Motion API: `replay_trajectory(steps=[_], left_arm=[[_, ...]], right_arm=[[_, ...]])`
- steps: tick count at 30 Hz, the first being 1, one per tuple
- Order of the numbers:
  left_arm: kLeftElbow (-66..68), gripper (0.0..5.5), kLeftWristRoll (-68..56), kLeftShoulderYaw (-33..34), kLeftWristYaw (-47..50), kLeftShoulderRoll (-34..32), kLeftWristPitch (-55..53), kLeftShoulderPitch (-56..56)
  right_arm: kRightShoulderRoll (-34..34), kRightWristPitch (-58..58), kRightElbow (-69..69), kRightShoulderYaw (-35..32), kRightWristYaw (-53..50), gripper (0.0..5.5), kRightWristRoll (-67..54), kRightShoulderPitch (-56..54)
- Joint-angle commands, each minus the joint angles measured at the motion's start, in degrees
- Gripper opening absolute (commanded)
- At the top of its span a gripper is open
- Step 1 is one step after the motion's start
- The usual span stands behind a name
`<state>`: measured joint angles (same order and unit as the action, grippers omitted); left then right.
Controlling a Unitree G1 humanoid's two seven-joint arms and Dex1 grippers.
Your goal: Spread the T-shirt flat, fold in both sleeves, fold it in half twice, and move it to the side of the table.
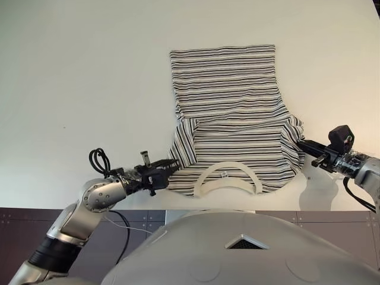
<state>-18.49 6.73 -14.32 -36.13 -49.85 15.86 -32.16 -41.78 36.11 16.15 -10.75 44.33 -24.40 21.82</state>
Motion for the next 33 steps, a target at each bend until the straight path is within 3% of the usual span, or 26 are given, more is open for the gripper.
replay_trajectory(steps=[1, 8, 12, 14, 16, 19, 22, 25, 30, 33], left_arm=[[-0.59, 0.82, -2.71, -0.11, -6.54, -3.65, -9.43, -4.38], [-2.65, 0.82, -10.32, 6.27, -7.96, -2.38, -14.79, -0.30], [-3.16, 0.82, -9.70, 6.68, -9.09, -2.46, -15.66, -0.98], [-2.95, 0.82, -8.93, 6.30, -9.55, -2.53, -15.67, -1.44], [-3.69, 0.82, -10.26, 6.66, -10.15, -2.29, -16.53, -1.49], [-5.90, 0.82, -16.90, 9.53, -11.11, -0.64, -19.93, 1.48], [-7.40, 0.82, -22.09, 11.68, -12.59, -0.06, -23.79, 5.44], [-9.23, 0.82, -25.53, 12.47, -15.37, -1.08, -26.65, 6.59], [-12.22, 0.82, -34.69, 15.03, -16.26, 0.61, -34.48, 14.85], [-6.99, 0.82, -30.02, 11.15, -12.47, 4.81, -34.97, 24.02]], right_arm=[[-1.44, 0.78, 0.14, 0.17, 0.42, 0.12, 1.05, 2.05], [-6.47, -1.15, 1.21, -1.37, 4.51, 0.12, 1.53, 1.78], [-10.29, -2.90, 2.63, -1.78, 7.81, 0.73, 2.80, 2.53], [-12.94, -3.65, 1.71, -4.79, 12.25, 0.73, 0.89, 1.72], [-14.17, -5.19, 0.13, -7.97, 16.28, 0.73, -2.45, -2.97], [-11.03, -4.59, -1.64, -7.85, 14.31, 0.73, -6.22, -13.93], [-4.89, -3.40, -3.63, -2.14, 10.04, 0.73, -6.88, -24.79], [-0.64, -6.68, -9.23, 8.15, 11.82, 0.73, -1.96, -32.29], [6.55, -19.36, -31.00, 22.49, 16.84, 0.73, 10.65, -43.83], [10.47, -25.86, -44.54, 26.31, 19.04, 0.73, 15.54, -50.49]])
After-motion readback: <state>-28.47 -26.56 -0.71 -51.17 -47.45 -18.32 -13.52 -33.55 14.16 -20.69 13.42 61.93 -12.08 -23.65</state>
